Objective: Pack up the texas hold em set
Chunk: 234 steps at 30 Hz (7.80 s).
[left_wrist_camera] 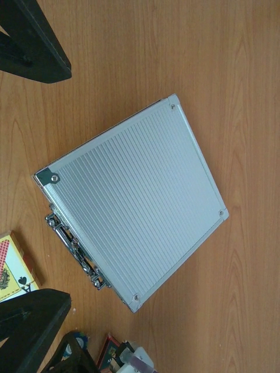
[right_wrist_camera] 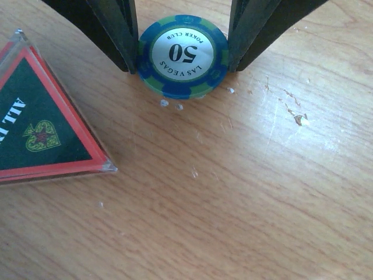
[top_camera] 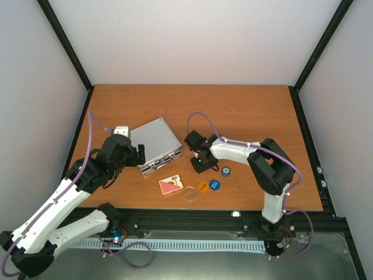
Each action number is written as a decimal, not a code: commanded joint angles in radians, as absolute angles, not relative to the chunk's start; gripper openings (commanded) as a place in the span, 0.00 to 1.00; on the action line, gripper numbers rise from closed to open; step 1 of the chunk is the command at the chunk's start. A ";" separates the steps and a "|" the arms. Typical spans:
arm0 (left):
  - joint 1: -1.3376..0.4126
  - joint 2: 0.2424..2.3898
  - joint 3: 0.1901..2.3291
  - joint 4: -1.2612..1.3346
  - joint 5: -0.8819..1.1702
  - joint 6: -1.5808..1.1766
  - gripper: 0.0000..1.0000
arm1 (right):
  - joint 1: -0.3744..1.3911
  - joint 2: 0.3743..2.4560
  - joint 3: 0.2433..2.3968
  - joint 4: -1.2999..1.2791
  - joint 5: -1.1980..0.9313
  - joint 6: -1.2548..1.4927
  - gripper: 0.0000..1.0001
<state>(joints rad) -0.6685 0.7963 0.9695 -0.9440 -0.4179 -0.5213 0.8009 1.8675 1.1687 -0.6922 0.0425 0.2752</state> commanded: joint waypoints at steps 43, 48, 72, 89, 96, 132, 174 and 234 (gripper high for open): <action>-0.669 0.777 0.961 -0.957 -0.434 -0.538 1.00 | 0.764 1.808 1.121 -0.749 -0.022 0.258 0.81; -0.669 0.773 0.958 -0.964 -0.444 -0.538 1.00 | 0.760 1.838 1.102 -0.722 -0.017 0.256 0.81; -0.668 0.768 0.950 -0.967 -0.459 -0.543 1.00 | 0.752 1.854 1.059 -0.716 0.000 0.259 0.08; -0.669 0.767 0.955 -0.956 -0.440 -0.543 1.00 | 0.777 1.815 1.145 -0.781 0.027 0.277 0.82; -0.669 0.770 0.967 -0.959 -0.435 -0.537 1.00 | 0.856 1.839 1.239 -0.804 0.040 0.302 0.88; -0.669 0.776 0.972 -0.978 -0.445 -0.534 1.00 | 1.000 2.004 1.356 -0.749 0.002 0.325 0.86; -0.668 0.765 0.962 -0.974 -0.446 -0.540 1.00 | 1.000 1.898 1.320 -0.796 0.050 0.335 0.77; -0.669 0.756 0.959 -0.974 -0.445 -0.546 1.00 | 1.066 1.958 1.404 -0.863 0.016 0.304 0.76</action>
